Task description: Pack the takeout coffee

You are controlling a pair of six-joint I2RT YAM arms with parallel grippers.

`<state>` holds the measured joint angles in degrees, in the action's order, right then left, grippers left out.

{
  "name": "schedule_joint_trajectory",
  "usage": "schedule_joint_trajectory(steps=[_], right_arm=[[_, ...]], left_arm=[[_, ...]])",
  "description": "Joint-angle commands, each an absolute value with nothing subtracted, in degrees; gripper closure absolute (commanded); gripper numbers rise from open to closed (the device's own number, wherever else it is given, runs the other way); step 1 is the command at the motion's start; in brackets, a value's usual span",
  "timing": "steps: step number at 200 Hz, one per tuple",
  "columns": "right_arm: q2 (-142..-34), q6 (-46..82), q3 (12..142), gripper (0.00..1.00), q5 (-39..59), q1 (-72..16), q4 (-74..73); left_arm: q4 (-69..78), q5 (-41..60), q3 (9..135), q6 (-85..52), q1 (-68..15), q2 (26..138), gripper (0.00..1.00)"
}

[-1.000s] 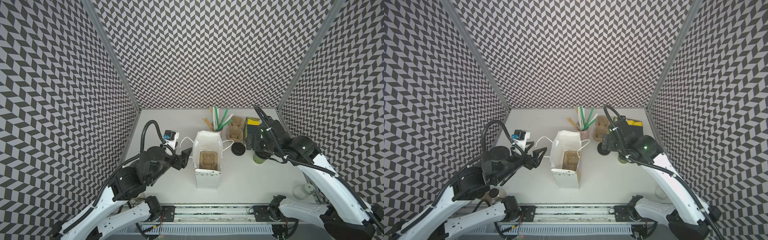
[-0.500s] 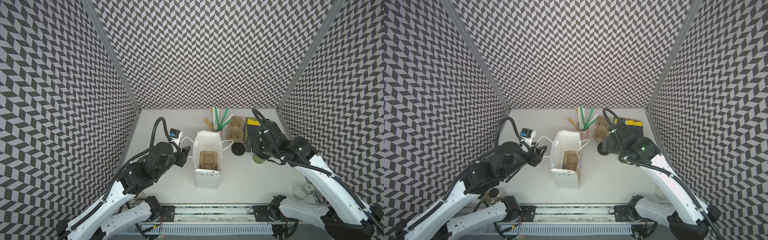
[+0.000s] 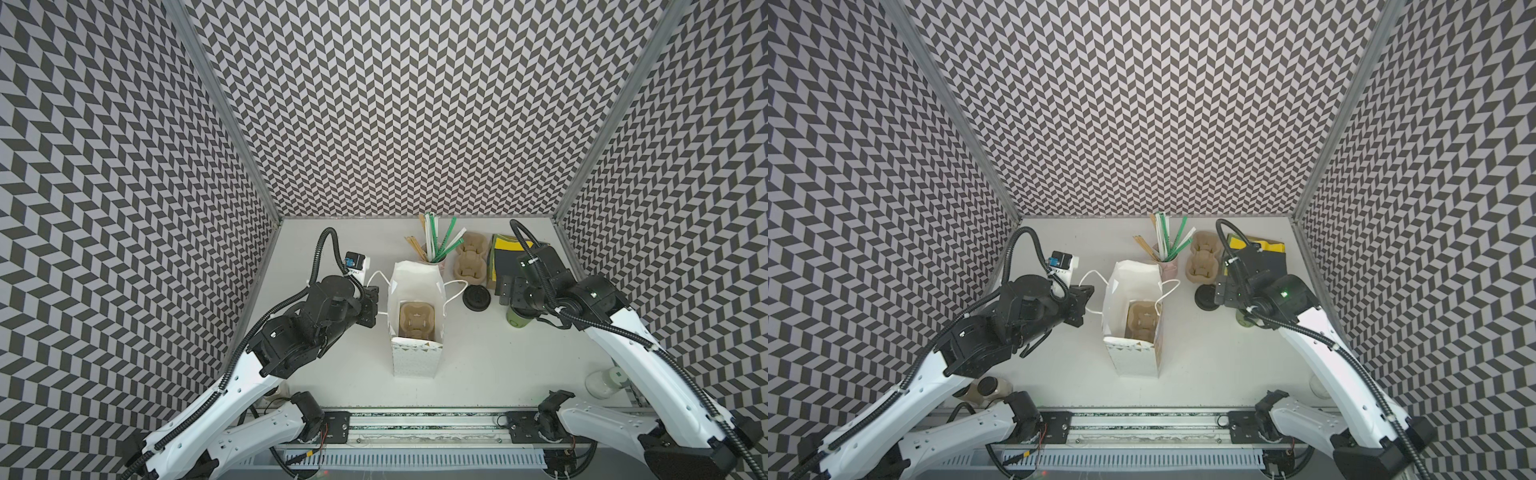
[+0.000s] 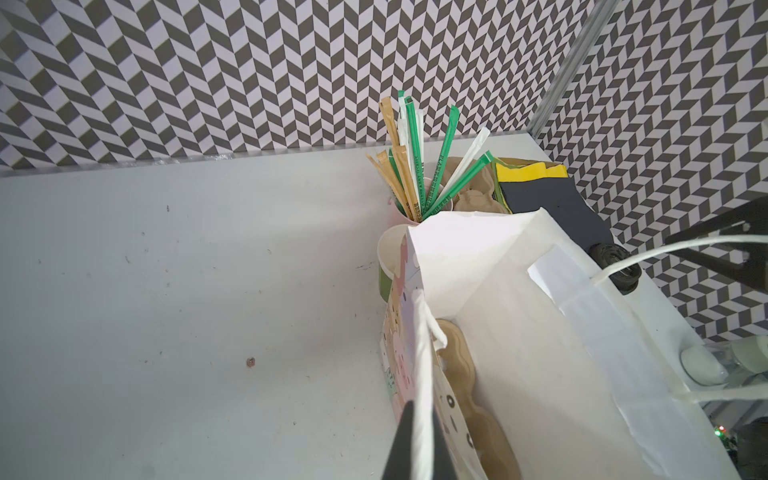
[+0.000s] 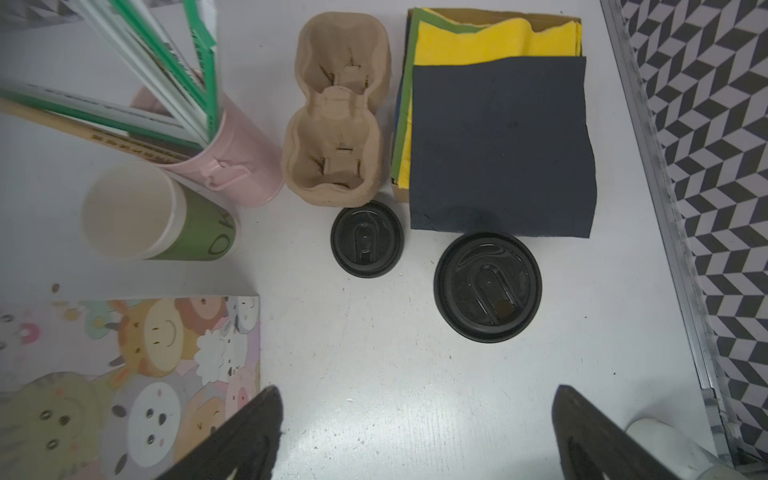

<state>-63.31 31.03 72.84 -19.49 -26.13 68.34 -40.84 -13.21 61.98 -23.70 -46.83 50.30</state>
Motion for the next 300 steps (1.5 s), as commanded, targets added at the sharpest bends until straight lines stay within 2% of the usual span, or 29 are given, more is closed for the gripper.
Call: schedule_joint_trajectory(steps=[1,60,138,156,238,269,300], right_arm=[[-62.7,30.8,71.3,0.01,-17.5,-22.7,66.0],[-63.6,32.2,63.1,0.01,-16.3,-18.1,63.2],[-65.2,32.5,58.5,0.01,-14.9,-13.8,57.2],[-64.6,32.0,58.1,0.01,-12.5,-13.4,56.0],[-66.2,33.1,57.5,0.01,-15.9,-10.7,56.2],[-68.6,32.0,57.4,0.00,-12.5,-9.6,54.8],[-70.6,31.4,58.3,0.03,-12.3,-9.5,54.1]], left_arm=[[-38.6,-14.3,62.9,-31.4,-46.3,51.6,1.00],[-32.8,-16.8,60.3,-42.0,-44.2,55.3,1.00],[-25.5,-20.9,59.3,-50.2,-42.9,57.5,1.00],[-24.4,-22.1,59.4,-51.9,-42.6,58.3,1.00],[-18.3,-27.3,56.6,-62.8,-41.2,60.5,1.00],[-15.7,-29.2,55.2,-66.1,-41.2,60.8,1.00],[-13.5,-29.4,55.3,-67.1,-41.3,61.6,1.00]])
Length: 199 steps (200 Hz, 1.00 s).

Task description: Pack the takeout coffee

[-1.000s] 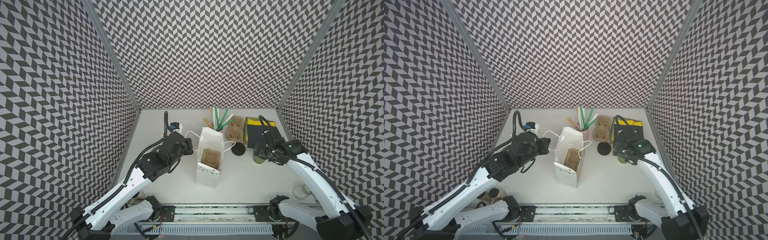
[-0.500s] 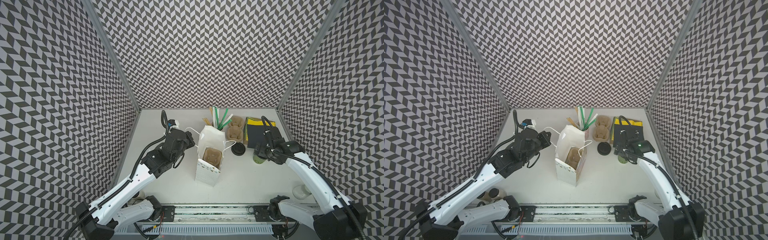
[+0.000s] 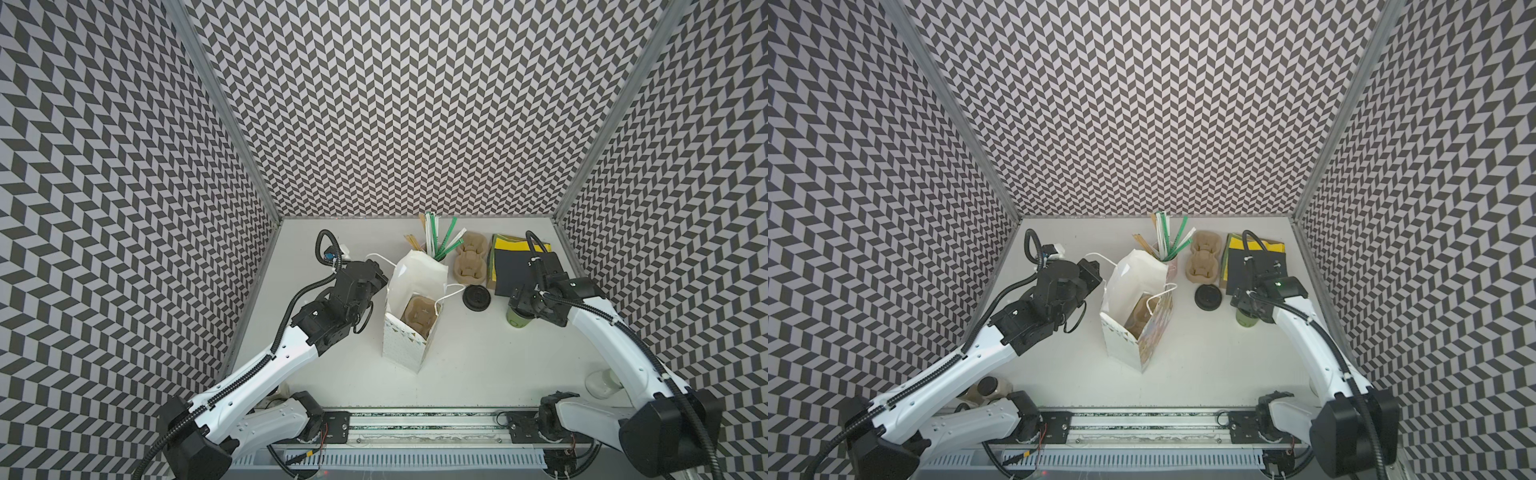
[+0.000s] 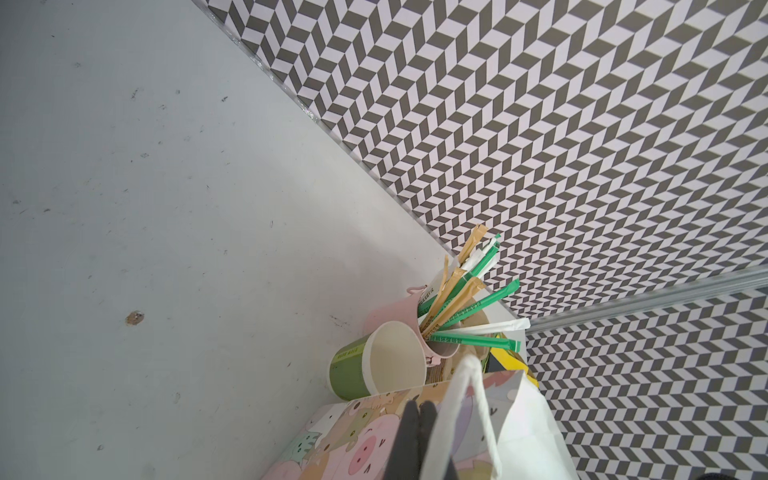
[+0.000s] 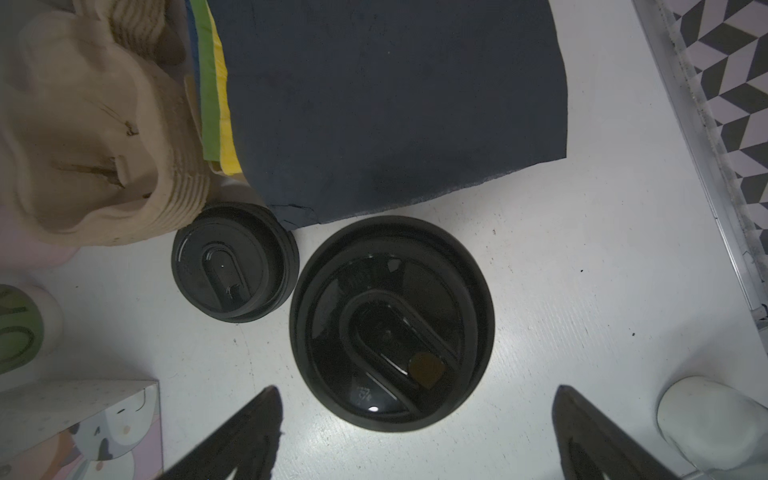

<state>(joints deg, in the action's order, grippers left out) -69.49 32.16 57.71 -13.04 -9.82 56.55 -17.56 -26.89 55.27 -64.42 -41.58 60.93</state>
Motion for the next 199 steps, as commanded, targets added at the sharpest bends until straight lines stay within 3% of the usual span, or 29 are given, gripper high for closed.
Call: schedule_joint_trajectory(steps=[1,36,67,90,108,143,164,199], right_arm=[[-70.7,31.3,58.3,0.03,-12.3,-9.5,54.1],[-73.1,31.2,59.8,0.08,-12.5,-9.4,55.0],[-75.8,30.5,61.7,0.14,-11.9,-9.0,56.3],[-75.3,30.3,61.5,0.18,-11.8,-9.0,55.9],[-75.4,29.9,61.3,0.19,-11.1,-9.0,55.6],[-76.3,29.5,61.7,0.20,-11.0,-9.0,55.7],[-76.9,29.5,62.0,0.20,-10.7,-9.0,55.8],[-77.7,29.4,62.2,0.22,-10.8,-9.0,55.9]], left_arm=[[-13.5,-29.3,55.3,-67.0,-41.3,61.5,1.00],[-12.0,-28.4,55.0,-63.8,-41.2,60.3,1.00],[-11.2,-26.8,53.7,-60.9,-41.3,57.1,0.54],[-11.9,-24.7,53.1,-59.4,-41.3,54.6,0.35],[-14.1,-23.9,53.2,-57.3,-41.4,52.2,0.29],[-22.0,-25.2,51.1,-53.6,-41.6,43.5,0.27],[-25.6,-25.5,48.0,-52.4,-41.6,38.3,0.18],[-30.2,-21.8,44.5,-52.0,-41.6,31.9,0.16]])
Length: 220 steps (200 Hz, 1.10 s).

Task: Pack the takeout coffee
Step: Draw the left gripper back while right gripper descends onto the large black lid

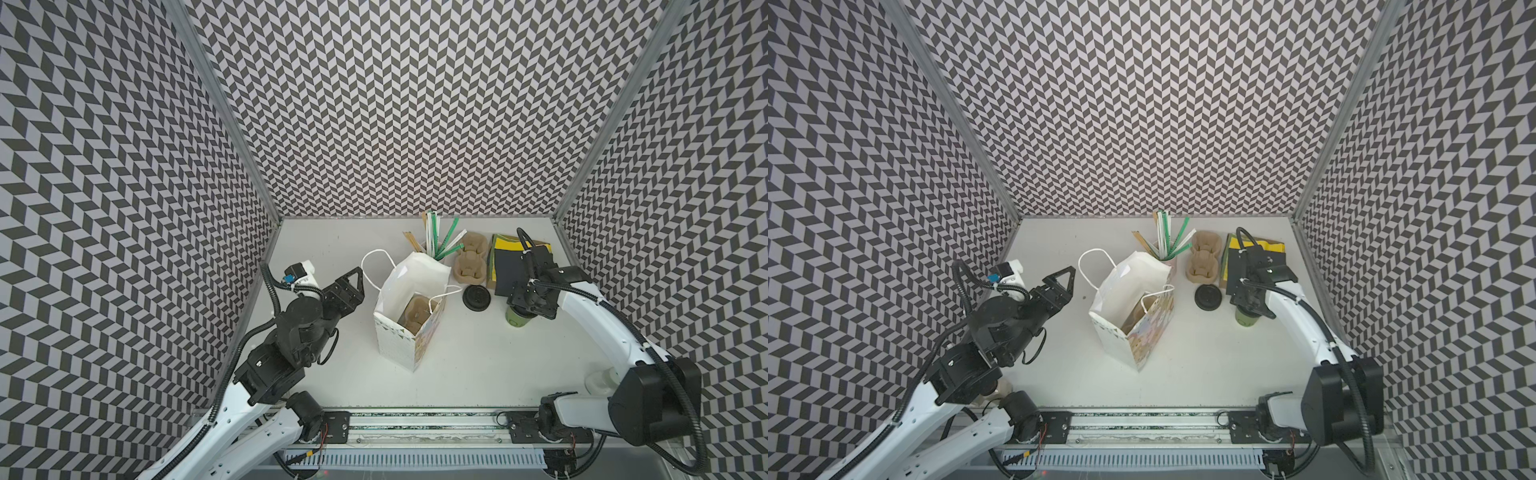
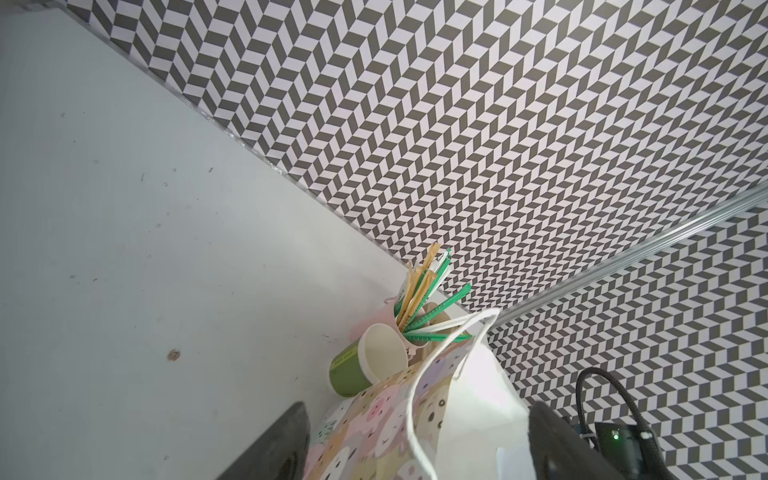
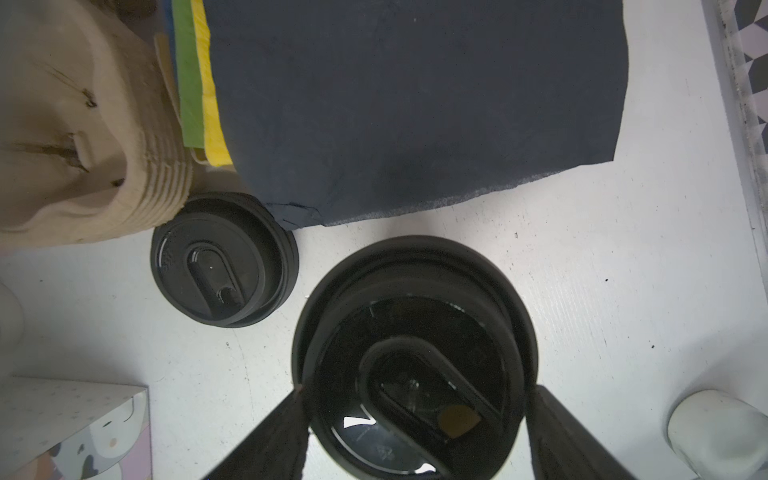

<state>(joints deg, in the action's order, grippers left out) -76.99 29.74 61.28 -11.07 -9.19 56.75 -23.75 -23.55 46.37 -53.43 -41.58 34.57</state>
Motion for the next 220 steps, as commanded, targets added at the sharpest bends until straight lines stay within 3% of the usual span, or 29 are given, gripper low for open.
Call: schedule_joint_trajectory(steps=[1,108,188,220], right_arm=[[-77.6,29.4,62.2,0.22,-10.9,-9.0,55.9],[-76.1,28.9,61.3,0.26,-9.7,-9.0,55.1],[-75.1,28.5,61.5,0.25,-8.3,-9.0,54.8],[-74.5,28.4,61.3,0.25,-8.1,-9.0,54.7]], left_arm=[[-30.4,-21.8,44.4,-52.0,-41.6,31.8,0.16],[-37.7,-16.3,29.3,-59.5,-42.2,22.0,0.23],[-28.2,-4.7,15.2,-65.8,-42.3,23.2,0.29],[-22.3,-4.0,13.2,-65.1,-42.3,29.5,0.29]])
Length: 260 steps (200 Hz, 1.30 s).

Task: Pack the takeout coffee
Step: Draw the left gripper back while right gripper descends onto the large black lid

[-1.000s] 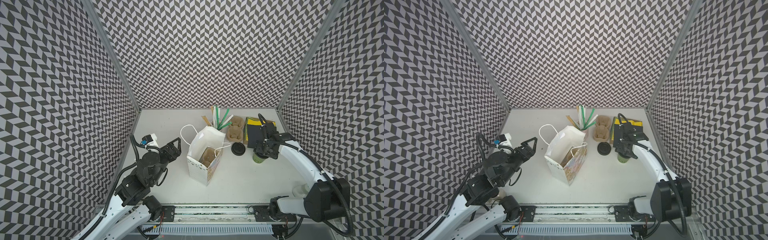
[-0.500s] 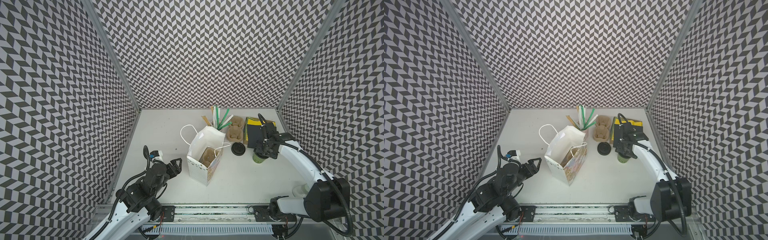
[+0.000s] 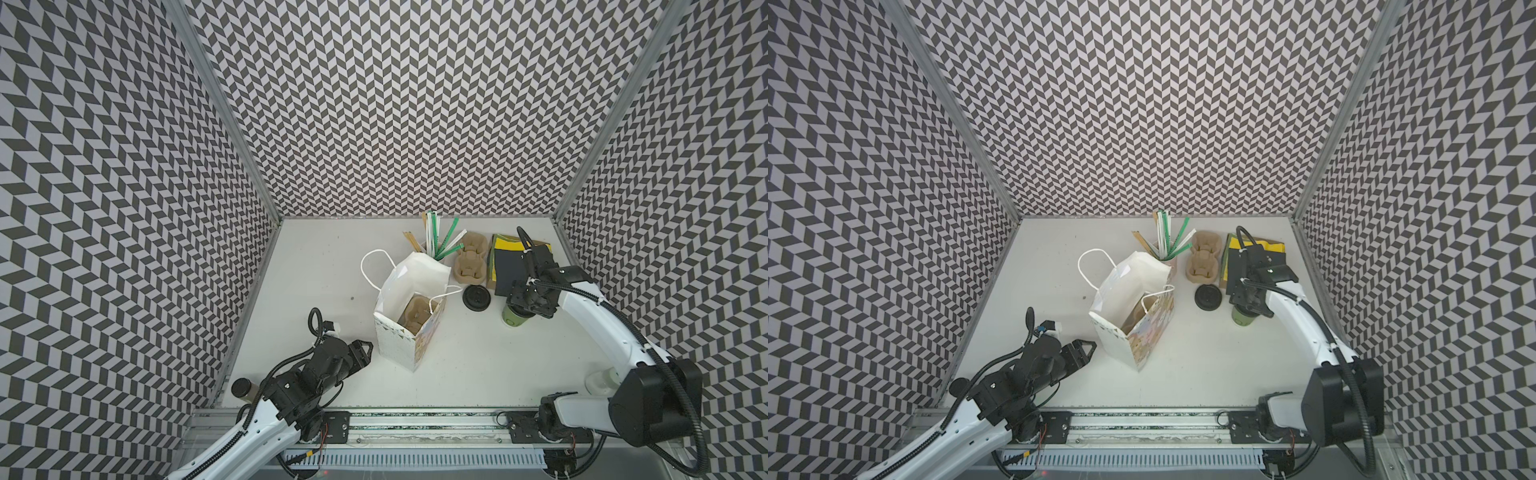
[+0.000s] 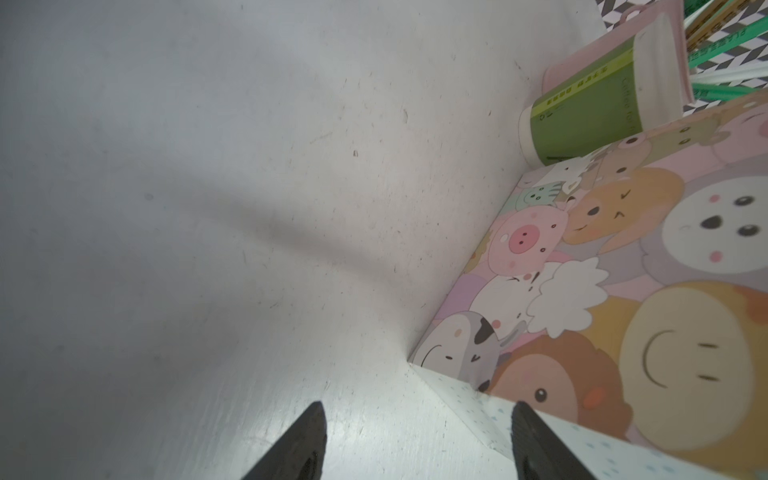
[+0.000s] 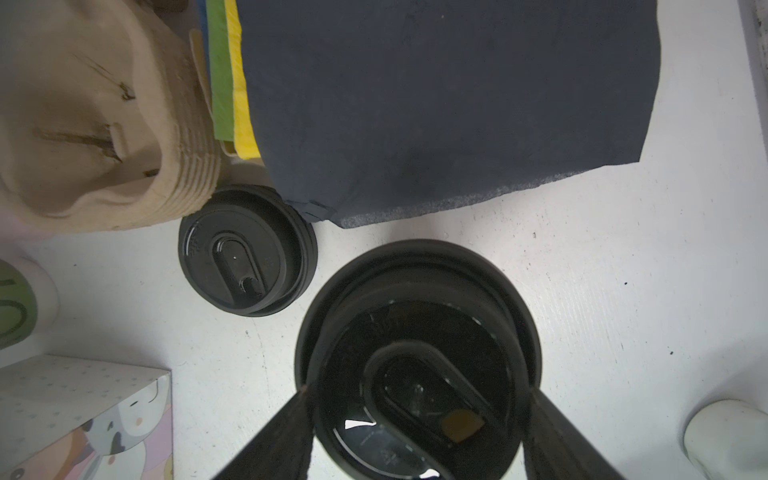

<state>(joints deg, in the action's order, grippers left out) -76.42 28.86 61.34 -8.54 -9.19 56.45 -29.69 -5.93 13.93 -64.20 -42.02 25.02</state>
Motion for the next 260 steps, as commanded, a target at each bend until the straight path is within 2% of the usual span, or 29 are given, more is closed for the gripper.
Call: schedule_joint_trajectory(steps=[1,46,146,260], right_arm=[[-74.5,28.5,61.3,0.25,-8.0,-9.0,54.7],[-73.5,28.4,60.6,0.25,-7.9,-9.0,54.3],[-72.3,27.6,59.9,0.25,-6.6,-9.0,53.7],[-68.6,27.4,55.2,0.26,-4.2,-12.5,51.5]], left_arm=[[-22.1,-4.0,13.1,-65.0,-42.3,29.8,0.29],[-17.1,-5.1,14.1,-63.1,-42.3,37.9,0.28],[-7.6,-1.6,11.1,-64.6,-43.0,43.1,0.29],[4.8,-7.9,11.8,-74.2,-58.3,50.9,0.29]])
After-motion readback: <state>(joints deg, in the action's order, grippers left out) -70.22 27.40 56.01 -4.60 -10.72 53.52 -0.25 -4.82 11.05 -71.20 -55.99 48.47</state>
